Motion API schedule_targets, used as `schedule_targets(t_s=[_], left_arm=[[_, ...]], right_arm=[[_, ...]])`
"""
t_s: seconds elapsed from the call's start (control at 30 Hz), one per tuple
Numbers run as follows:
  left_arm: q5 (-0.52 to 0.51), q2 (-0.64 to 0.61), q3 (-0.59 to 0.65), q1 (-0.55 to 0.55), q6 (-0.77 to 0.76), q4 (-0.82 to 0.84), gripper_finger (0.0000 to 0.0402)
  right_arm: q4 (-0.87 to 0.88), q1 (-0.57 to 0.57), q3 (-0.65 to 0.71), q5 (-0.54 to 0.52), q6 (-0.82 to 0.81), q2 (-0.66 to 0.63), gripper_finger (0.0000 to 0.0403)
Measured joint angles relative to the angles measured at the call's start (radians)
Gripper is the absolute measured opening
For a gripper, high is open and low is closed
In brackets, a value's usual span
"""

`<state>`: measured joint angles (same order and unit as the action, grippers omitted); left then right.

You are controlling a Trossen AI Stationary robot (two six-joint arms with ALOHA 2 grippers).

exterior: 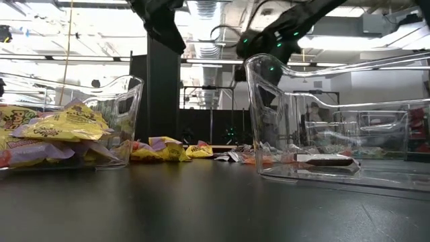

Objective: Sort candy
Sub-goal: Put the orange candy in the top right transparent container

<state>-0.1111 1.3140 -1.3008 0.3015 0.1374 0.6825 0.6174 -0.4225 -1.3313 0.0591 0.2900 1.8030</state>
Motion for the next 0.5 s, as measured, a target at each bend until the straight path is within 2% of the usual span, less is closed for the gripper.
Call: schedule_targets(t_s=[0.33, 0.5], left_arm=[[0.096, -0.242, 0.338, 0.063, -0.006, -0.268, 0.0196], [0.102, -0.364, 0.509, 0.063, -0.059, -0.426, 0.0196]], right_arm=[[0.136, -0.001, -0.192, 0.006, 0.007, 0.238, 0.0284], [0.173, -0.019, -0.238, 0.012, 0.007, 0.293, 0.025]])
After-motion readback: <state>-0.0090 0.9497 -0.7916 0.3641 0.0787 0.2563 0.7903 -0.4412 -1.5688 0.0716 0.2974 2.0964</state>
